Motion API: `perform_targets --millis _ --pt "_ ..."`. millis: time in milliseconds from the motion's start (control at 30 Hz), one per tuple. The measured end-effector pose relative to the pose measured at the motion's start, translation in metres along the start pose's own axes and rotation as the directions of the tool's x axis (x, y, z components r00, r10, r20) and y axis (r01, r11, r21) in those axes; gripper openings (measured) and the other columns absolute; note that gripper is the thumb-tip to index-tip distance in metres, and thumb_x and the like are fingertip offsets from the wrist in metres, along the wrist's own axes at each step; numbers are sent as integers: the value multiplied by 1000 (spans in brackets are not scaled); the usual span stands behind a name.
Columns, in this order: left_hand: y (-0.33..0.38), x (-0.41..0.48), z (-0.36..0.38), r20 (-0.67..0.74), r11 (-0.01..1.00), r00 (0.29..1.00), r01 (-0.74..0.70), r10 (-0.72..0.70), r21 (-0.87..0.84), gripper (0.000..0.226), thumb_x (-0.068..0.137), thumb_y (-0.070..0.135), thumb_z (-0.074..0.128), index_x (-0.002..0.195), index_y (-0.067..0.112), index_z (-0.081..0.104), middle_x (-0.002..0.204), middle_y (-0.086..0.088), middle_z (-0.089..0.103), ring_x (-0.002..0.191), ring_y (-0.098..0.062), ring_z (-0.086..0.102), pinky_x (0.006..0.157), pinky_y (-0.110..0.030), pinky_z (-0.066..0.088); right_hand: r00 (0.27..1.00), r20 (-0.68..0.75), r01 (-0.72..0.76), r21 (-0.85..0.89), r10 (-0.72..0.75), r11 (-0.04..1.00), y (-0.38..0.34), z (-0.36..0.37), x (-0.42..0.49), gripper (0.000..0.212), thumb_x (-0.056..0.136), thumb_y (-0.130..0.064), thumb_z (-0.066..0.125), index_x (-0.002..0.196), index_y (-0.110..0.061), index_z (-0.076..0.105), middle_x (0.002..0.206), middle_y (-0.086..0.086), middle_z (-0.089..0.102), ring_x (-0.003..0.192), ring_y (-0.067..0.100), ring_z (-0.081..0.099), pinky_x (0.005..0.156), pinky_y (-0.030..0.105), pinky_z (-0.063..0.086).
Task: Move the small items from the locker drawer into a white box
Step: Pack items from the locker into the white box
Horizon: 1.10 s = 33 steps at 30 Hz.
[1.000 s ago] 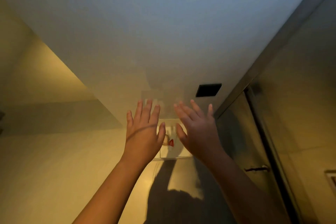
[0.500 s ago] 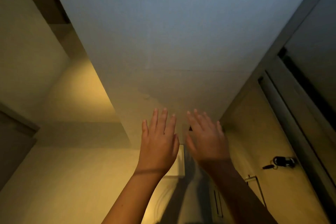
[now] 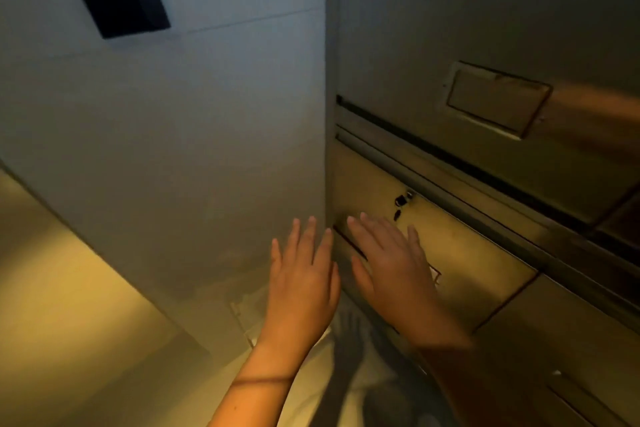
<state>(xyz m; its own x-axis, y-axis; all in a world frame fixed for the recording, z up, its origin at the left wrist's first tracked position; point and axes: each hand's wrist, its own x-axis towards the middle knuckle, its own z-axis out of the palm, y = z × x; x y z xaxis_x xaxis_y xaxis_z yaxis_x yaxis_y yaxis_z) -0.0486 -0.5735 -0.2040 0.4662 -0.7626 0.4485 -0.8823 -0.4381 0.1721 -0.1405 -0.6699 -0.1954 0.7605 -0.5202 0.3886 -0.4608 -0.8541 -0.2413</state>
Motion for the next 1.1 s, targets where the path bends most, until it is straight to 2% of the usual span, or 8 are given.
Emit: perform_targets --millis 67,267,433,633,733,900,1000,1100 --pt "14 -4 -8 17 996 997 -78 79 -46 49 68 9 78 114 2 63 123 -22 57 116 -42 51 88 -63 38 995 -12 -98 -33 98 995 2 -16 -23 50 83 -18 65 131 -15 51 133 10 53 125 29 46 103 55 26" --pt "74 -15 -25 12 921 936 -343 351 -182 52 61 11 82 109 3 66 114 -20 63 105 -37 60 81 -58 46 934 -144 -349 -169 327 922 17 -73 -90 48 79 -19 71 125 -14 58 127 11 57 120 32 50 100 56 32" --pt "138 -37 -35 -13 833 868 -480 496 -274 47 67 12 79 111 3 65 111 -17 65 104 -35 61 84 -55 46 860 -290 -492 -253 420 833 31 -115 -160 48 69 -18 80 114 -12 66 110 11 67 105 32 62 88 59 41" --pt "241 -96 -51 -28 696 753 -621 657 -359 42 68 15 79 108 6 67 109 -14 67 104 -33 61 87 -54 45 738 -405 -662 -282 540 694 49 -174 -269 42 73 -19 76 113 -13 65 111 10 66 107 29 60 95 58 34" --pt "299 -139 -66 -41 614 690 -668 723 -421 42 72 16 76 111 7 65 114 -13 65 110 -31 58 91 -52 42 665 -450 -738 -272 596 618 52 -211 -337 37 77 -18 71 113 -13 65 111 9 66 106 26 60 97 60 32" --pt "386 -216 -96 -39 480 580 -708 813 -518 38 81 19 66 117 11 61 122 -11 60 118 -28 52 101 -49 33 564 -535 -823 -299 629 483 53 -266 -452 33 75 -15 73 107 -11 67 105 10 68 101 27 63 94 62 38" --pt "432 -262 -114 -88 367 507 -722 857 -587 32 81 15 65 113 8 63 115 -12 63 114 -31 54 98 -54 38 502 -594 -864 -313 628 393 51 -294 -514 33 74 -17 73 106 -11 68 106 10 68 103 28 62 92 62 39" --pt "469 -299 -130 -113 274 429 -735 896 -620 32 88 18 55 119 11 59 124 -9 58 122 -27 48 101 -51 35 445 -646 -895 -325 620 304 49 -316 -563 35 74 -18 74 107 -10 68 107 11 68 103 29 63 90 61 38"
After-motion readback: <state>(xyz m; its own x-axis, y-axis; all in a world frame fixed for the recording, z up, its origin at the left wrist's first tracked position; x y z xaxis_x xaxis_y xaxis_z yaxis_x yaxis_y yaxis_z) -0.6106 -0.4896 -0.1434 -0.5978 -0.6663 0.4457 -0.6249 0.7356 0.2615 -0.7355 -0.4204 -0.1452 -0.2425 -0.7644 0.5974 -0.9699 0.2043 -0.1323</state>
